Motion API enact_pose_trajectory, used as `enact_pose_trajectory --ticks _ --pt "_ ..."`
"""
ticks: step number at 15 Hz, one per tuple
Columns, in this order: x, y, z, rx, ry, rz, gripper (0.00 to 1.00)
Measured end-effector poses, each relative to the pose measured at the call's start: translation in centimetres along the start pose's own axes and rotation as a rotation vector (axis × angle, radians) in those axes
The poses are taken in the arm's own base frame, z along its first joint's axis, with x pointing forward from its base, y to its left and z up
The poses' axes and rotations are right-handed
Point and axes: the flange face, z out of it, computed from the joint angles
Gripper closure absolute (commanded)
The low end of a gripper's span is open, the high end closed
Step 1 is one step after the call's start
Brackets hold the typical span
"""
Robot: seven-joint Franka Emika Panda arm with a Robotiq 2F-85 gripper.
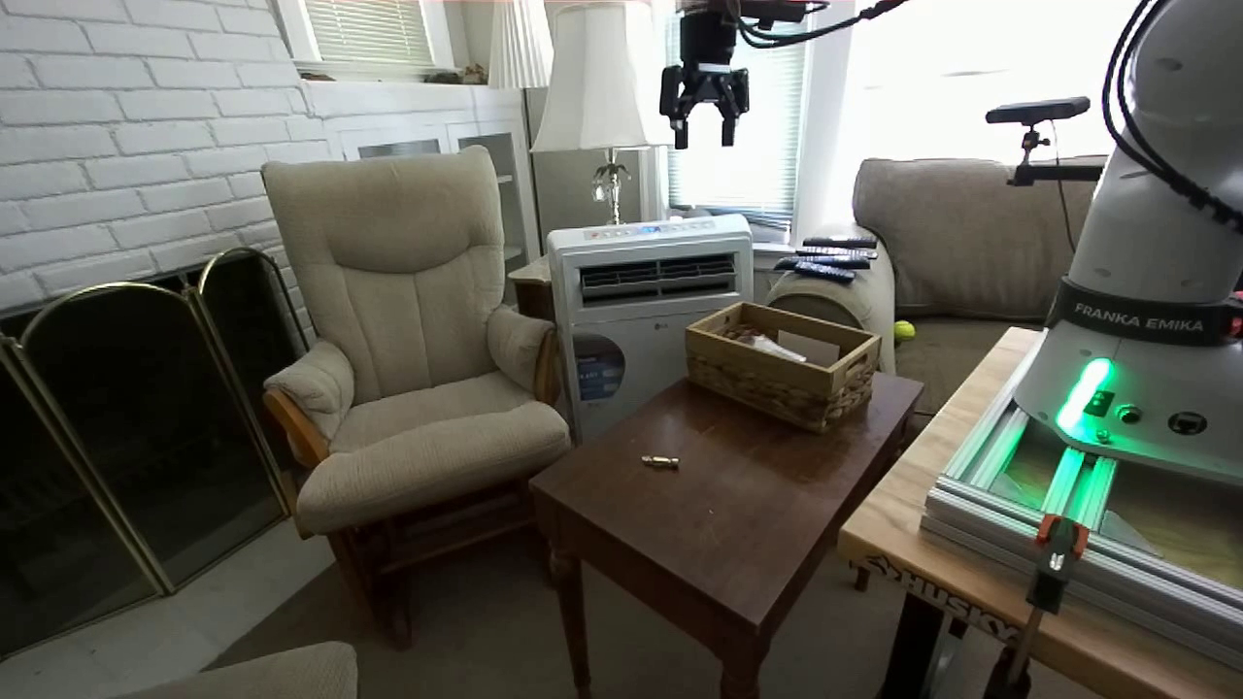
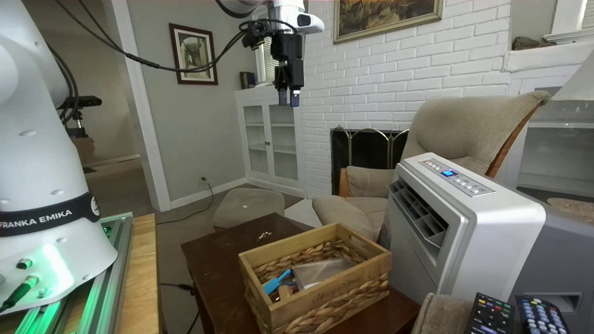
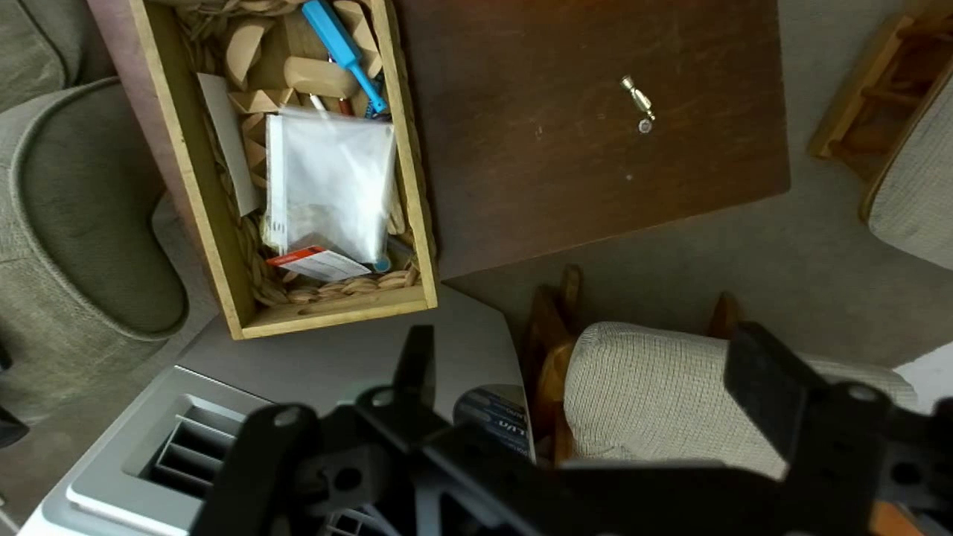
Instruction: Shift one remote to the basket
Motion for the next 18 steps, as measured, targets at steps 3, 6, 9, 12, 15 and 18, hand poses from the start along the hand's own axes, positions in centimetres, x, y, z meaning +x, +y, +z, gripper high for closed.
enact_pose_trajectory --ticks 3,6,9,12,15,18 --pt "-0.2 -0.6 0.1 -0.002 -0.002 -0.021 0.0" --pt "-0.7 -1.3 0.6 -0.009 -0.013 -0.053 0.0" --pt "-0.8 -0.8 1.1 -0.007 -0.023 -0.038 0.0" --pt "-0.6 1.0 1.4 0.008 -0.028 0.026 0.0" --pt "-0.2 3.4 1.8 0.034 -0.015 0.101 0.0" --pt "0.4 6.0 2.4 0.045 0.0 0.16 0.0"
